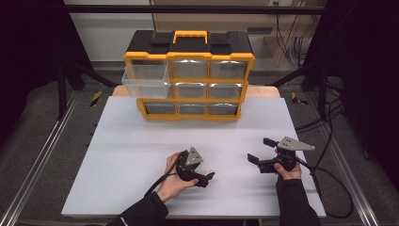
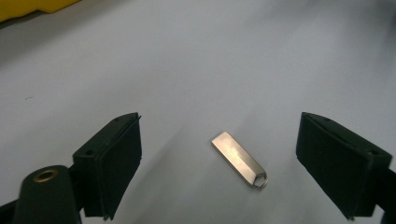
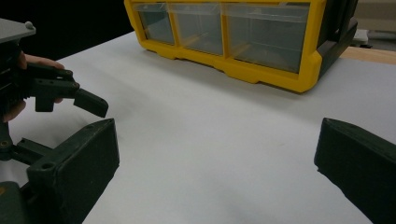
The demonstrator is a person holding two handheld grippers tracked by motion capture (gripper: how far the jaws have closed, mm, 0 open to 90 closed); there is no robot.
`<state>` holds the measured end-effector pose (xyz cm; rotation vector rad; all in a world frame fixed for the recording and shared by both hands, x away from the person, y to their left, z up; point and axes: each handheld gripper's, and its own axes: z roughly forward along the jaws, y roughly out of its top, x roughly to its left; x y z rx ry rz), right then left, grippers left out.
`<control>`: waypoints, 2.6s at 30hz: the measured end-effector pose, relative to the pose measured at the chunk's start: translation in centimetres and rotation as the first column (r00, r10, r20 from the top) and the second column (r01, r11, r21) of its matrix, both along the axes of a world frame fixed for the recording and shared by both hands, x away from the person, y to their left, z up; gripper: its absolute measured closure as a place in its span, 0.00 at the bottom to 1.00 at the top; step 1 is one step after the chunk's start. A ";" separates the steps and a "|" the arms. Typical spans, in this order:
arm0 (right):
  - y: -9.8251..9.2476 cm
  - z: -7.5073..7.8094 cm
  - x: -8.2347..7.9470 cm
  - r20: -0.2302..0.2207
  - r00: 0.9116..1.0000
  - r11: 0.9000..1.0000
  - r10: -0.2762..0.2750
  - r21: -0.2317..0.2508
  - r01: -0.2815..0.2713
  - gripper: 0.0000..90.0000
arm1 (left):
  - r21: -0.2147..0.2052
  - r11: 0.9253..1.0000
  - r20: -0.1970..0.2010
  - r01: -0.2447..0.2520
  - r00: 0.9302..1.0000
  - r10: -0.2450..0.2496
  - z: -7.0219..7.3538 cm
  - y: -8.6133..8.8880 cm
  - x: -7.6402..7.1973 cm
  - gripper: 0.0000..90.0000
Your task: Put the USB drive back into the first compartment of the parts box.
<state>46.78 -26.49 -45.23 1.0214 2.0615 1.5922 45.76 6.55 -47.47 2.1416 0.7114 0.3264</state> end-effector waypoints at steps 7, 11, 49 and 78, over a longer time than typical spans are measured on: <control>0.0 0.0 0.0 -0.002 1.000 1.000 0.003 -0.004 -0.003 0.01 | 0.007 1.000 -0.013 -0.009 1.000 0.009 -0.3 -0.5 -0.3 0.28; 0.1 -0.1 0.0 -0.002 1.000 1.000 0.003 -0.005 -0.003 0.01 | 0.014 1.000 -0.025 -0.019 0.999 0.019 -0.3 -0.5 -0.3 0.35; 0.1 0.0 0.0 -0.002 1.000 1.000 0.004 -0.003 -0.004 0.01 | 0.044 0.998 -0.072 -0.046 0.996 0.049 -0.6 -1.0 -0.6 0.78; 0.1 -0.1 0.0 -0.002 1.000 1.000 0.003 -0.003 -0.003 0.01 | 0.076 0.995 -0.051 -0.058 0.997 0.062 -0.6 -1.4 -1.1 0.87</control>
